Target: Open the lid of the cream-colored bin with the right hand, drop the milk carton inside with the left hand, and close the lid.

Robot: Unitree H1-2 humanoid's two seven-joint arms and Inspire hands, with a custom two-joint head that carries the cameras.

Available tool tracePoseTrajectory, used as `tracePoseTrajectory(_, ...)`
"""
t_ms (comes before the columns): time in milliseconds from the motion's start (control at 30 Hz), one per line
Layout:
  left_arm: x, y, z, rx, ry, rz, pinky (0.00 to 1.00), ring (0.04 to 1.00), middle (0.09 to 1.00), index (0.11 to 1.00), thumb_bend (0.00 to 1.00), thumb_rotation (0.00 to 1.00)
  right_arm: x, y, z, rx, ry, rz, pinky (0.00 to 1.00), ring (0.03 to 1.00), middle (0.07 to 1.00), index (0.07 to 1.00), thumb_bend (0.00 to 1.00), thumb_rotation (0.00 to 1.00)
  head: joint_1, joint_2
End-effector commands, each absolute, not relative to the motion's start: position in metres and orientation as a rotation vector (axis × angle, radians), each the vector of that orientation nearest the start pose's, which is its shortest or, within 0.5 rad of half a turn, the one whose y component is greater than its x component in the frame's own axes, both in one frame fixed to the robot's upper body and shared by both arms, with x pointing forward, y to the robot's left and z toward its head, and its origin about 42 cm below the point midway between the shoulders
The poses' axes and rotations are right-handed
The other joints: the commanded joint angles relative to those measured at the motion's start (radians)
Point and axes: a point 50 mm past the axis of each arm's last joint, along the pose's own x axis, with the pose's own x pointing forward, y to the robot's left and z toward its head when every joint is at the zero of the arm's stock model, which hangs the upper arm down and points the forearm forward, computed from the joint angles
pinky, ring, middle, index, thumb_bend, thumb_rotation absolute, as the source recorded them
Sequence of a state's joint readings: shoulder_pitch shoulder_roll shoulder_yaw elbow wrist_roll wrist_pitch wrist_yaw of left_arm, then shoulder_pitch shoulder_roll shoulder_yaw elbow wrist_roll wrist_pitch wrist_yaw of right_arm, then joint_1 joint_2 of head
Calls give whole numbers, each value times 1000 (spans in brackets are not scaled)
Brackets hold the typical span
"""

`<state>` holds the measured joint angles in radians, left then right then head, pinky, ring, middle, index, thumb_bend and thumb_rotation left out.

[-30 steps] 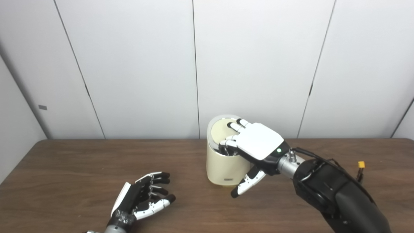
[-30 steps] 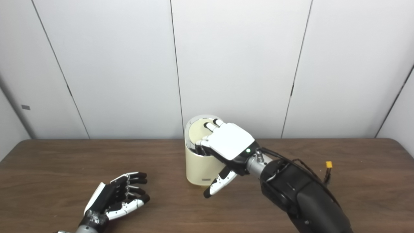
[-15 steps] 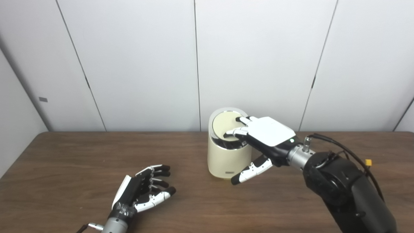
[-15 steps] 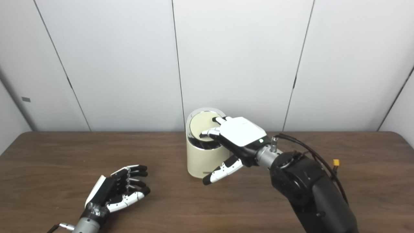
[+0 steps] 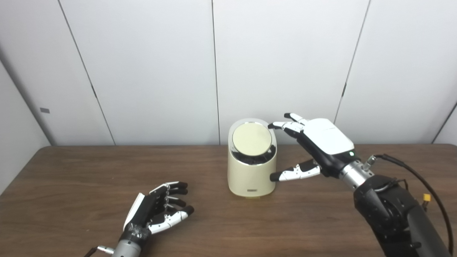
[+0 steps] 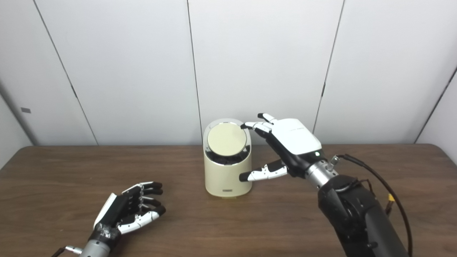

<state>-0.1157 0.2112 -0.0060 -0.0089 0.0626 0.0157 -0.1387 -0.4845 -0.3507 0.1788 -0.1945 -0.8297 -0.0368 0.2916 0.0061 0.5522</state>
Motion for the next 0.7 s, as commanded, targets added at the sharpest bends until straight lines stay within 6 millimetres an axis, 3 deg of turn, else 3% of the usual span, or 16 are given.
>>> tracePoseTrajectory(0,327,262,155,295,-176,-163,507,616,735,769,677,246,384,-220,300,-1225,-652,173,781,804,828,855,702,554,-2,-1)
tracePoseTrajectory(133,327,262,156,293,-184,-166,507,616,739,772,672,237,376,-231,280,-1114,-601,134,615,769,820,845,717,497,-2,-2)
tracePoseTrajectory(300,327,263,158,283,-197,-170,509,613,735,775,682,248,364,-246,257,-923,-491,87,673,819,856,858,768,420,-5,-5)
tracePoseTrajectory(500,326,261,156,254,-227,-177,526,629,738,776,680,250,356,-260,223,-742,-436,94,700,837,874,889,778,470,-13,-6)
tracePoseTrajectory(667,324,257,155,215,-288,-162,554,654,740,770,699,238,344,-262,205,-679,-433,129,688,827,876,902,755,440,-20,-3)
